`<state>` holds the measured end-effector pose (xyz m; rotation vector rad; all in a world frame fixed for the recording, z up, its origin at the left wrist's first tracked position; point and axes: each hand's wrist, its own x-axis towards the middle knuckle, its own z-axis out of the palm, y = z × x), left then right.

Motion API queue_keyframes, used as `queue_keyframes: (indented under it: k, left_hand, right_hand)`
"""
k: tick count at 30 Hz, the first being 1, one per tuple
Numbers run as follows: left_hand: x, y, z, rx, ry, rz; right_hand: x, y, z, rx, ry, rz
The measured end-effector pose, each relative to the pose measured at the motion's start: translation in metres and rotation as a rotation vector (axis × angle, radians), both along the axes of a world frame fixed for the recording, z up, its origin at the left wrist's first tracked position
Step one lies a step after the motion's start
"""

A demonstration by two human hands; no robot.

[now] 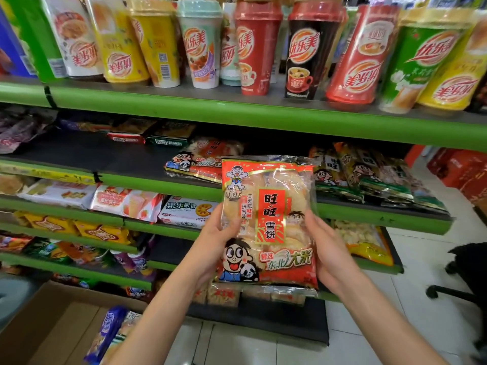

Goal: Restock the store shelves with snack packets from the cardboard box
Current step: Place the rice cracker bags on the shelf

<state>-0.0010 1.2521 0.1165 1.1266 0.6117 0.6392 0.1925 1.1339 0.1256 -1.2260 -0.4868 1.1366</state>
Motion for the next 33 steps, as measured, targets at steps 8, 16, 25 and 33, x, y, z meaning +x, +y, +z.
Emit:
queue_keyframes:
  k: [8,16,25,33]
  left_hand:
    - [-0.011,0.006,0.002,-0.066,-0.079,0.058]
    - [-0.019,0.011,0.017,-0.113,-0.157,0.142]
    - [-0.016,0.015,0.013,-0.079,-0.142,0.149]
    - [-0.014,0.011,0.011,-0.033,-0.092,0.157]
  right_hand:
    - [-0.005,0.012,0.006,0.032,-0.007,0.070]
    - [0.002,0.016,0.008,0.033,-0.233,0.022]
    - [0.005,0.018,0.003,0.018,-0.268,0.005]
    - [0.008,0.013,-0.001,0.024,-0.274,0.001]
